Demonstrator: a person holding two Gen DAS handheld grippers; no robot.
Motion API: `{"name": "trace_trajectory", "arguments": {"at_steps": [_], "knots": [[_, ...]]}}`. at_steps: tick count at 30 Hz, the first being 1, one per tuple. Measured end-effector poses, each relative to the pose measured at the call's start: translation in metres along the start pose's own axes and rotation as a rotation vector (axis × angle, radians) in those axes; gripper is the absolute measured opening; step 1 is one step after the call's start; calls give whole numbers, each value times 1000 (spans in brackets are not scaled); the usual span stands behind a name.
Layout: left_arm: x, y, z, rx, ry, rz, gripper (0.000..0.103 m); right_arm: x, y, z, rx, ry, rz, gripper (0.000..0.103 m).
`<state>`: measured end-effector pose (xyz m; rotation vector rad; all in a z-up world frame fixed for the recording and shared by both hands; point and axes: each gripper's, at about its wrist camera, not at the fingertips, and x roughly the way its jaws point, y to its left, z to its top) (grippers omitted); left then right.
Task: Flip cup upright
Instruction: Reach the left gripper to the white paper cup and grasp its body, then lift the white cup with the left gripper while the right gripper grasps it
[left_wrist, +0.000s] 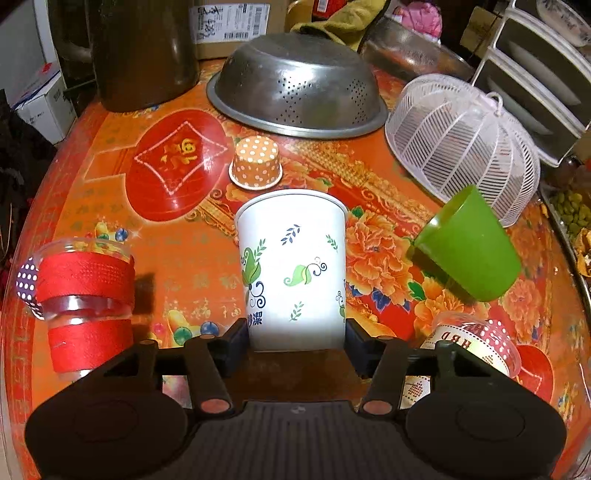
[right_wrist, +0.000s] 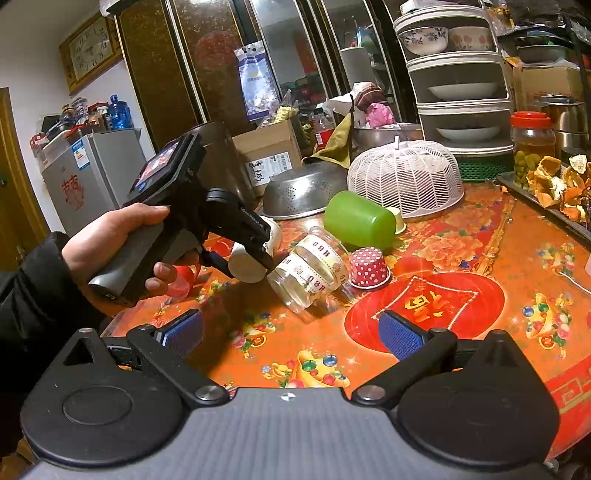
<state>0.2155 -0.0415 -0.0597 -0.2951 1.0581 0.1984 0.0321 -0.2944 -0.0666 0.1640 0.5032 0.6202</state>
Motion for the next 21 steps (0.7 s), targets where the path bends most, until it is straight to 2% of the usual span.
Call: {"name": "trace_trajectory", "arguments": {"at_steps": [6, 11, 16, 21], "knots": [[-23, 9, -15, 50, -39, -57, 58, 2, 1, 1, 4, -3, -1, 102], [-75, 16, -44, 159, -102, -108, 58, 1, 0, 2, 46, 8, -6, 102], [-118, 26, -96, 289, -140, -115, 58, 1, -7, 2, 144, 51, -26, 102], [-126, 41, -153, 289, -118, -173, 58, 8, -5, -3, 221, 132, -9, 102]]}}
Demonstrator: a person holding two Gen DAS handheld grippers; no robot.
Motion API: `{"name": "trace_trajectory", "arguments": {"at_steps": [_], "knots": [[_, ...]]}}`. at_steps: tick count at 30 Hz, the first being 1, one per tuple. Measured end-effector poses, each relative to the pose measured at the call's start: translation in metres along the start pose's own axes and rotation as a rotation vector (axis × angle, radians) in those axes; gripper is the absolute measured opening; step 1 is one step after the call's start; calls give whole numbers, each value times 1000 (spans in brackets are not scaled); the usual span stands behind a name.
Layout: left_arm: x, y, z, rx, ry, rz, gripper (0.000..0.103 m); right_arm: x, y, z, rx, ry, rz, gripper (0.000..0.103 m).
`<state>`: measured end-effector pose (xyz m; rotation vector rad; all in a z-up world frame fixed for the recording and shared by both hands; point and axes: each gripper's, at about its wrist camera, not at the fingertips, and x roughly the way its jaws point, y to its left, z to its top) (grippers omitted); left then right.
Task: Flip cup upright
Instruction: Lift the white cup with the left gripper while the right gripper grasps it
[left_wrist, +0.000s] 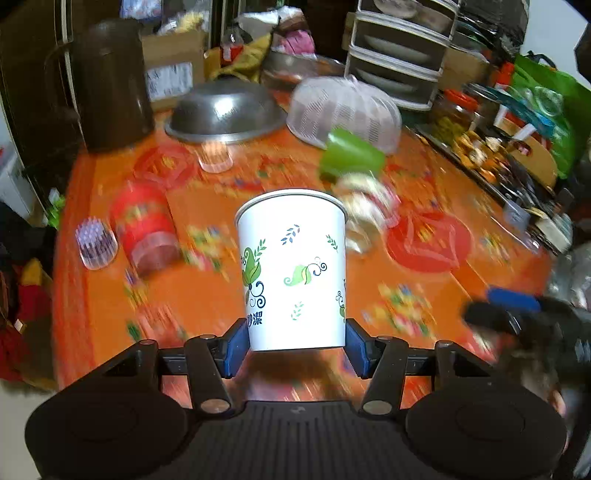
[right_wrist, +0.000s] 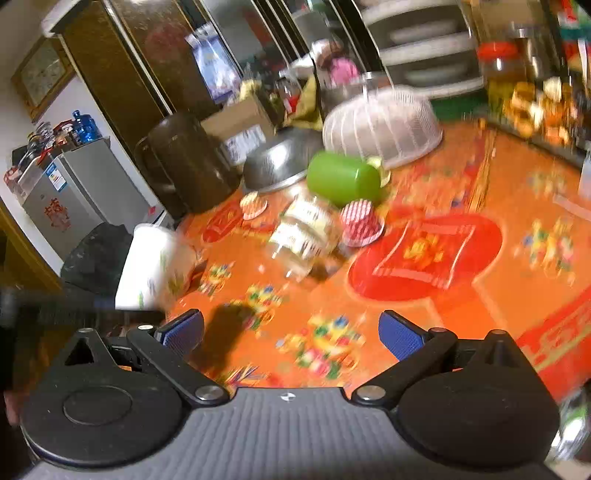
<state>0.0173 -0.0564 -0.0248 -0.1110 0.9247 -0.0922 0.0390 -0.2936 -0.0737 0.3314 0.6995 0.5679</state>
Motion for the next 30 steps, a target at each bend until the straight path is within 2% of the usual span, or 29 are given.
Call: {"name": "trace_trajectory", "arguments": {"at_steps": [5, 7, 11, 17, 20, 30], "knots": [[21, -3, -33, -95, 53, -84, 58, 19, 6, -1, 106, 138, 82, 102], [25, -8, -38, -97, 62, -117, 58, 29, 8, 0, 153, 209, 113, 102], [29, -11, -45, -126, 63, -156, 58, 45, 21, -2, 180, 300, 107, 102], [35, -13, -54, -181, 75, -219, 58, 58, 41, 0, 121, 368, 58, 102], [35, -14, -57, -193, 85, -257, 58, 68, 40, 0, 135, 399, 47, 101], [33, -8, -64, -225, 70, -294, 58, 74, 47, 4, 105, 417, -2, 84]]}}
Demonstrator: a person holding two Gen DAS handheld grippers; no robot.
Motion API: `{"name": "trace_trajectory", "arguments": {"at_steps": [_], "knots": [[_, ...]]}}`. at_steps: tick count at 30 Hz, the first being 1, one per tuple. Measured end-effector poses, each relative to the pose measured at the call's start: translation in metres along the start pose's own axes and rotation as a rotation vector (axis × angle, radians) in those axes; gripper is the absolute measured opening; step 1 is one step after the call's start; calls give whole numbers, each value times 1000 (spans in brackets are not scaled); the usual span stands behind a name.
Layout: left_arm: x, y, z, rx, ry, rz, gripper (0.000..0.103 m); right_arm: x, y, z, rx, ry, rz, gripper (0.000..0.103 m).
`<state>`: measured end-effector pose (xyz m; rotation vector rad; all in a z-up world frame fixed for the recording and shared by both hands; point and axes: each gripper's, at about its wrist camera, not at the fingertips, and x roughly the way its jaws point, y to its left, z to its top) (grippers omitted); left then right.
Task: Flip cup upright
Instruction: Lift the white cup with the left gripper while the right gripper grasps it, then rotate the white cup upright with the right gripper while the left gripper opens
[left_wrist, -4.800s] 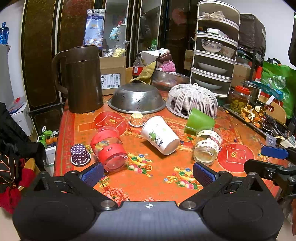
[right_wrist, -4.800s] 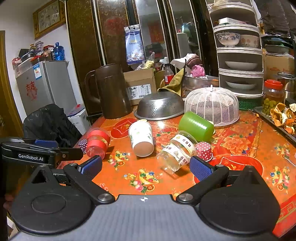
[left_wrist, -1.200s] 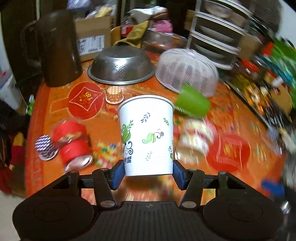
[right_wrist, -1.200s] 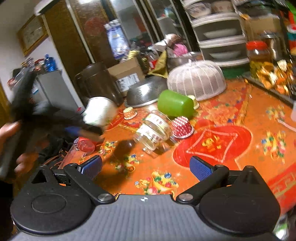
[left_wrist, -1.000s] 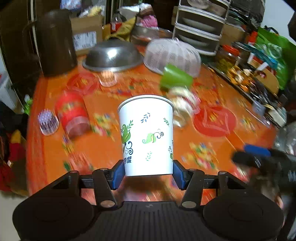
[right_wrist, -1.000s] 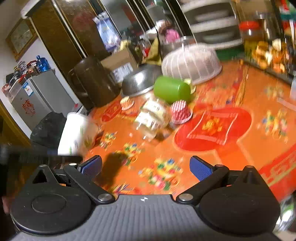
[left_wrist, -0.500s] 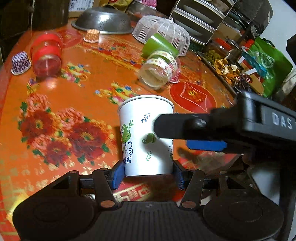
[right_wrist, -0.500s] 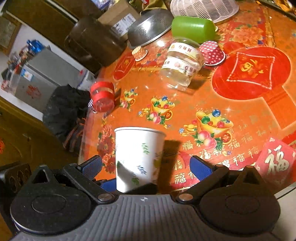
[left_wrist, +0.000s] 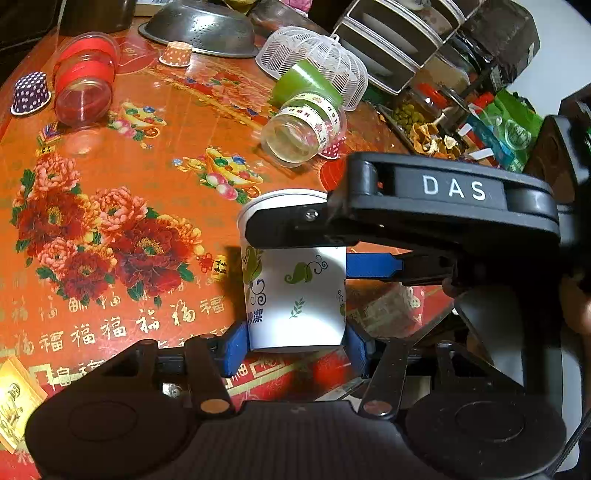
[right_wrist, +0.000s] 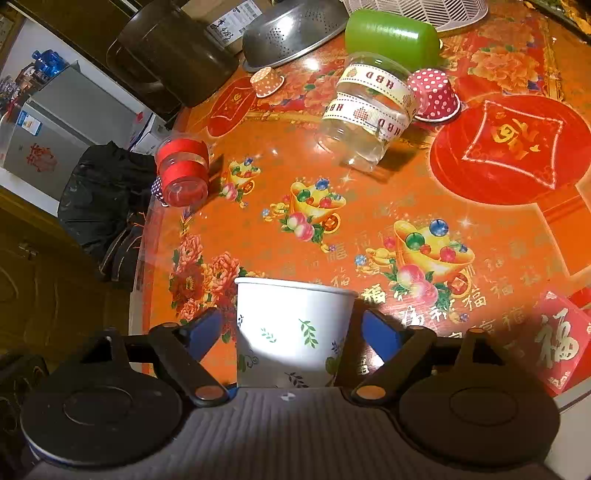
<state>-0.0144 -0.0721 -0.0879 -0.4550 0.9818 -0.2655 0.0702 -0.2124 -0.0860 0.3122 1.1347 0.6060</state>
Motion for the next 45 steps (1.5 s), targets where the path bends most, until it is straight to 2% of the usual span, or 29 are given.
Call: {"name": "trace_trajectory", "arguments": {"at_steps": [4, 9, 24, 25, 26, 27, 28, 32, 37, 40, 42, 44, 45], "knots": [[-1, 2, 0, -8, -3, -9, 58, 3, 3, 1, -10, 4, -26, 75], [-1, 4, -1, -14, -3, -19, 58, 7, 6, 4, -25, 13, -44, 70], [-4, 7, -2, -1, -6, -28, 59, 9, 14, 4, -51, 18, -54, 67], [-4, 7, -2, -1, -6, -33, 61, 9, 14, 4, -51, 19, -51, 67], [-5, 7, -2, 4, -7, -47, 75, 10, 13, 4, -50, 20, -46, 67], [-6, 7, -3, 12, -11, -56, 93, 11, 14, 4, -51, 22, -49, 67], [-8, 6, -5, 23, -21, -49, 98, 11, 14, 4, -53, 21, -51, 67], [-19, 12, -19, 84, -42, -19, 100, 12, 13, 5, -50, 21, -38, 67], [-55, 39, -34, 27, -112, -47, 100, 9, 14, 3, -63, 6, -34, 66], [-75, 55, -37, -2, -185, -65, 100, 4, 15, 0, -85, -31, -24, 66], [-85, 64, -38, -19, -230, -71, 100, -4, 17, -4, -109, -89, -20, 65], [-92, 73, -39, -44, -274, -84, 100, -17, 24, -13, -179, -202, -52, 65], [-96, 77, -38, -53, -295, -88, 100, -26, 29, -21, -229, -287, -72, 65]]}}
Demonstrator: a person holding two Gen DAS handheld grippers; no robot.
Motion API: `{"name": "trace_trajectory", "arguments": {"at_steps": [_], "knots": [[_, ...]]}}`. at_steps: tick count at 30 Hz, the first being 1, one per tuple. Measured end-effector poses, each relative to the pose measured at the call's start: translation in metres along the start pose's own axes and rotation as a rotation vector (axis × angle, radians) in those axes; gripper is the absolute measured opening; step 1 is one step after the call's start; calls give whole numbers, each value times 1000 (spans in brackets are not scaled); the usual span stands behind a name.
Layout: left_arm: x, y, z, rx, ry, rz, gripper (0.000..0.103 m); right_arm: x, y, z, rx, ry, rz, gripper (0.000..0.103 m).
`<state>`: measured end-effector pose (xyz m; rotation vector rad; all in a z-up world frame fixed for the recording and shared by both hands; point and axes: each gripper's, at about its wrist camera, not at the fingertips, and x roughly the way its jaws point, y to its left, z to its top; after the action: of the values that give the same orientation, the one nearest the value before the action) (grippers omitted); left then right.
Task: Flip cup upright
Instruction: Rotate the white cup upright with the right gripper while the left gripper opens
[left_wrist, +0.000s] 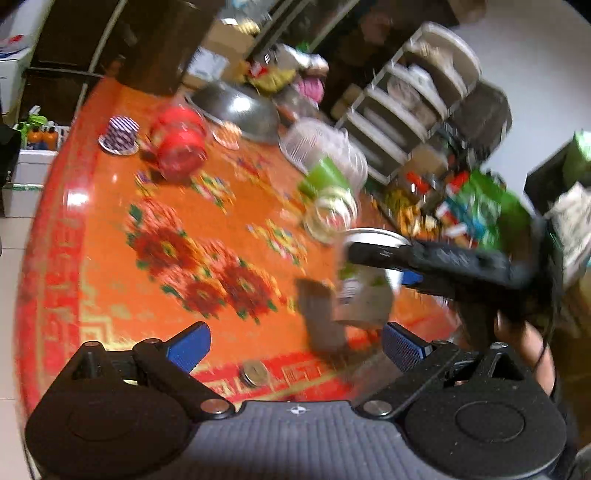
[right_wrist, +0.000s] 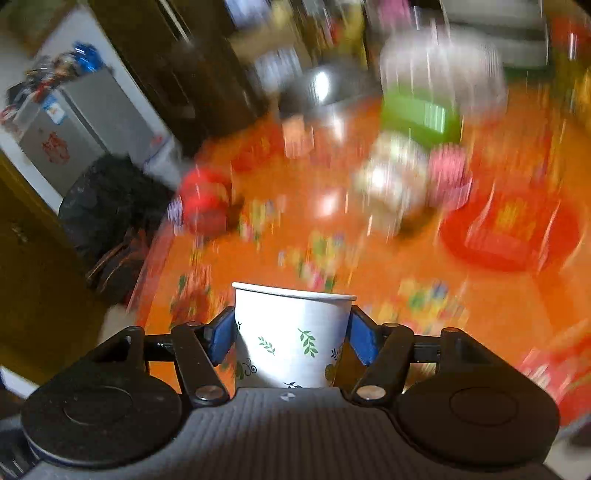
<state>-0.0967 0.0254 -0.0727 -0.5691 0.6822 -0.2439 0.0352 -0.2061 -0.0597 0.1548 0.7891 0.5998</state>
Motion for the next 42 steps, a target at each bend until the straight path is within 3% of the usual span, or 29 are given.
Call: {"name": "trace_trajectory", "arguments": {"at_steps": [4, 9, 13, 20, 26, 42], "knots": [[-12, 7, 8, -5, -78, -10, 100, -44, 19, -19, -125, -294, -6, 65], [-18, 2, 9, 38, -121, -52, 100, -87, 43, -66, -453, -769, -142, 65], [-20, 6, 7, 25, -121, -85, 100, -76, 32, -115, -538, -1001, -147, 65], [-19, 10, 3, 6, -121, -94, 100, -12, 16, -141, -395, -903, -162, 65], [-18, 17, -1, -13, -123, -102, 100, -7, 14, -140, -408, -916, -262, 65], [-5, 25, -9, -49, -90, -123, 100, 12, 18, -152, -386, -856, -269, 66]]}}
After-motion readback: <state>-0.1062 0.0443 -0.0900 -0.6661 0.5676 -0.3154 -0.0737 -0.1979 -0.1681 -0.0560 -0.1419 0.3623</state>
